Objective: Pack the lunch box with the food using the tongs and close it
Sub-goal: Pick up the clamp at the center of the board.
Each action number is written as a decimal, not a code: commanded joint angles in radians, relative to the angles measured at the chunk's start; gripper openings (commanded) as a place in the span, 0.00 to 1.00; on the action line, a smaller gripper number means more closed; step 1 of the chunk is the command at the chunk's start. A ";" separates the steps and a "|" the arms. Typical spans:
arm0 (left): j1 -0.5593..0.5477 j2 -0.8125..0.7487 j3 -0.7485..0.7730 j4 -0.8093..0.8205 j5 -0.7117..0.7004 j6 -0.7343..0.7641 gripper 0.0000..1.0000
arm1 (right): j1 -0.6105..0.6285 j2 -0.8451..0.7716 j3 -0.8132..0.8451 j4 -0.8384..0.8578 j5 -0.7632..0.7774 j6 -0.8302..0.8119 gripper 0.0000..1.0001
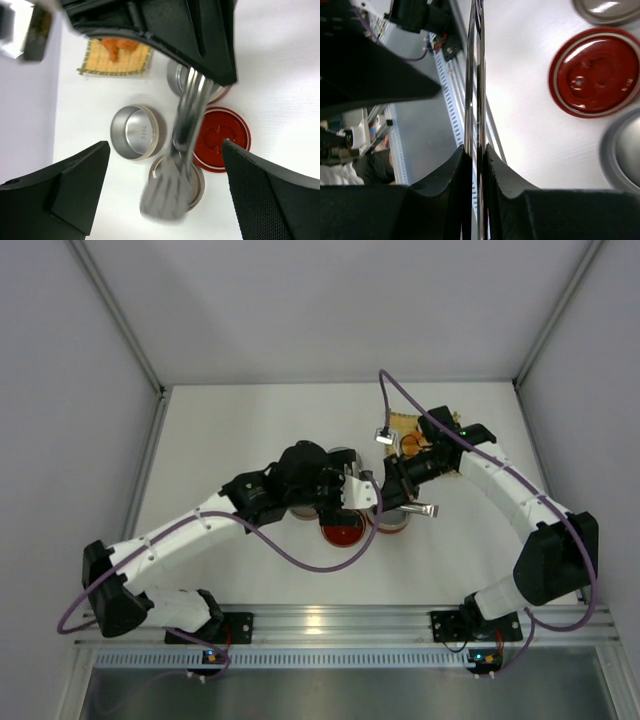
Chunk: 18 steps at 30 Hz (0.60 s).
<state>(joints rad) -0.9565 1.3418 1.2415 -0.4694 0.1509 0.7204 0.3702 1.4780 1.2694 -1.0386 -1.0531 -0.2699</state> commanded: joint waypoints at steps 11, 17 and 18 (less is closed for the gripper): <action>0.343 -0.254 0.148 -0.195 -0.008 -0.360 0.98 | -0.304 -0.119 0.071 0.083 0.402 -0.003 0.22; 0.620 -0.210 0.105 -0.267 0.110 -0.455 0.98 | -0.317 -0.121 0.154 0.100 0.619 0.012 0.38; 0.642 -0.205 0.075 -0.265 0.117 -0.472 0.98 | -0.321 -0.113 0.180 0.088 0.633 0.014 0.38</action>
<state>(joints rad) -0.3710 1.1217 1.3613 -0.6666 0.2047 0.3367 0.0662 1.3842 1.3659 -1.0103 -0.5465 -0.2653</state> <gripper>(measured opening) 0.983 0.379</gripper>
